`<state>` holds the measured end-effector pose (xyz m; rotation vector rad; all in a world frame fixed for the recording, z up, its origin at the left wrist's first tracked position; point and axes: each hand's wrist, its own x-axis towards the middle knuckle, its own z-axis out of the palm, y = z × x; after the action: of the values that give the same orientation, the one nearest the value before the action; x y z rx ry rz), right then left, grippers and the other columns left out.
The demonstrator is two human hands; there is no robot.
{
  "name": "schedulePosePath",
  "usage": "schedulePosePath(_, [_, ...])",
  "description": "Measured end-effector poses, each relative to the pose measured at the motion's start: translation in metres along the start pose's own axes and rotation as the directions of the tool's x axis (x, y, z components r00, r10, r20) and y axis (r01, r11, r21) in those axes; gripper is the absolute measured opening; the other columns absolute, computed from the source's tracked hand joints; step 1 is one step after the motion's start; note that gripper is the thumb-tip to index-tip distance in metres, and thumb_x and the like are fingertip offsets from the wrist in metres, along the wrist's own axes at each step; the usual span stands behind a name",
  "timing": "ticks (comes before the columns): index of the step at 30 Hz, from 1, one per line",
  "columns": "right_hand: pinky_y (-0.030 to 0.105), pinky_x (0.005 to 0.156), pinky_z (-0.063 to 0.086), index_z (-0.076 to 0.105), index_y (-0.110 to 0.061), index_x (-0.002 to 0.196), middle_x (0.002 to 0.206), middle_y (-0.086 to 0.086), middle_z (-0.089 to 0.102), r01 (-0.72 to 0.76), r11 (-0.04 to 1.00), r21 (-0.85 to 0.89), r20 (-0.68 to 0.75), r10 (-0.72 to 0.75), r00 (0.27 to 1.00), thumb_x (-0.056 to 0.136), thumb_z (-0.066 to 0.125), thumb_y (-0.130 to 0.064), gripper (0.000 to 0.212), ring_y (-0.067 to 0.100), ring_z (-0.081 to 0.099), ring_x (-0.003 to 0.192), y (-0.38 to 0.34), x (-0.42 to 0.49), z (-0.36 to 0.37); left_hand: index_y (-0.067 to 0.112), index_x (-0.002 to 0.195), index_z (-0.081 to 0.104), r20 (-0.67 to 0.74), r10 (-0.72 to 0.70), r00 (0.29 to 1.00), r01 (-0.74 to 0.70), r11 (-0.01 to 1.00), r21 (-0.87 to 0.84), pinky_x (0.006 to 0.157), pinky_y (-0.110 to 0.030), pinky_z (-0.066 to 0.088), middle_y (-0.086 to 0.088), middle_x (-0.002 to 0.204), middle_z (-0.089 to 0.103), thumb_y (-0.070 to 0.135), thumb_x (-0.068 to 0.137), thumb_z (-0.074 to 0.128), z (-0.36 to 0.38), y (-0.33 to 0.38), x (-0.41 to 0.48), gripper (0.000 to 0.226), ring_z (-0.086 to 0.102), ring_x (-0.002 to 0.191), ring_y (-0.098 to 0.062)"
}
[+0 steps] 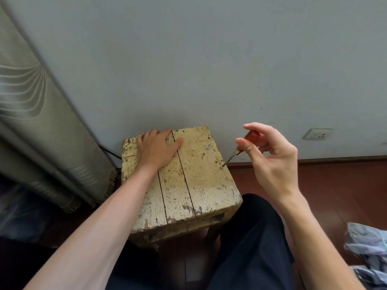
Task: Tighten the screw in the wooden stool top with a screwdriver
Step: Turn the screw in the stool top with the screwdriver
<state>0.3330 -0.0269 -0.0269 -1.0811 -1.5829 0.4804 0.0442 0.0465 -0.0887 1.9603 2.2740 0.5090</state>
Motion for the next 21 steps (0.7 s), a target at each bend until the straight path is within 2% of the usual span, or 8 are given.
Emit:
schedulePosePath(4, [0.043, 0.094, 0.060, 0.073, -0.033, 0.131, 0.106, -0.008, 0.079, -0.027, 1.000, 0.008, 0.148, 0.026, 0.989, 0.101, 0.077, -0.018, 0.033, 0.018, 0.079, 0.107, 0.001, 0.002, -0.019, 0.036, 0.148, 0.048, -0.003, 0.003, 1.000, -0.003, 1.000, 0.005, 0.114, -0.043, 0.024, -0.004, 0.142, 0.055, 0.081, 0.092, 0.032, 0.000, 0.000, 0.001, 0.074, 0.043, 0.136, -0.025])
schedulePosePath(7, [0.046, 0.103, 0.059, 0.073, -0.032, 0.132, 0.111, -0.002, 0.078, -0.078, 0.994, 0.082, 0.291, 0.052, 0.955, 0.104, 0.071, -0.007, 0.038, 0.024, 0.079, 0.111, -0.001, 0.007, -0.032, 0.037, 0.148, 0.048, -0.001, -0.001, 1.000, 0.001, 1.000, 0.009, 0.114, -0.043, 0.023, -0.004, 0.142, 0.055, 0.081, 0.092, 0.032, 0.000, 0.000, 0.001, 0.074, 0.043, 0.136, -0.025])
schedulePosePath(9, [0.044, 0.106, 0.058, 0.073, -0.030, 0.130, 0.113, 0.001, 0.077, -0.100, 0.987, 0.127, 0.336, 0.052, 0.941, 0.104, 0.070, -0.002, 0.038, 0.027, 0.079, 0.110, -0.004, 0.007, -0.033, 0.037, 0.148, 0.048, -0.001, -0.005, 1.000, 0.005, 1.000, 0.006, 0.115, -0.043, 0.022, -0.004, 0.143, 0.054, 0.081, 0.091, 0.032, 0.001, -0.001, 0.001, 0.074, 0.042, 0.136, -0.026])
schedulePosePath(14, [0.046, 0.100, 0.061, 0.075, -0.029, 0.122, 0.109, -0.003, 0.080, -0.047, 0.994, 0.103, 0.246, 0.020, 0.969, 0.099, 0.077, -0.004, 0.035, 0.024, 0.081, 0.101, -0.007, 0.005, -0.023, 0.037, 0.148, 0.048, 0.007, -0.007, 1.000, 0.007, 1.000, 0.007, 0.115, -0.044, 0.022, -0.004, 0.143, 0.054, 0.081, 0.091, 0.032, 0.000, 0.000, 0.001, 0.074, 0.042, 0.137, -0.026])
schedulePosePath(18, [0.029, 0.085, 0.061, 0.071, -0.036, 0.111, 0.099, -0.013, 0.079, -0.032, 0.999, -0.004, 0.131, 0.033, 0.991, 0.094, 0.086, -0.022, 0.026, 0.011, 0.079, 0.096, -0.010, 0.005, -0.014, 0.036, 0.148, 0.049, 0.008, -0.006, 1.000, 0.006, 1.000, 0.015, 0.115, -0.044, 0.022, -0.005, 0.143, 0.054, 0.081, 0.092, 0.032, 0.000, -0.001, 0.002, 0.074, 0.042, 0.136, -0.026])
schedulePosePath(21, [0.023, 0.070, 0.056, 0.063, -0.037, 0.105, 0.091, -0.010, 0.077, -0.035, 0.998, -0.054, 0.054, 0.038, 0.998, 0.092, 0.086, -0.034, 0.026, 0.009, 0.078, 0.090, -0.012, 0.003, -0.007, 0.036, 0.148, 0.049, 0.011, -0.002, 1.000, 0.002, 1.000, 0.017, 0.115, -0.044, 0.023, -0.005, 0.141, 0.055, 0.082, 0.091, 0.031, 0.001, 0.000, 0.002, 0.075, 0.043, 0.136, -0.026])
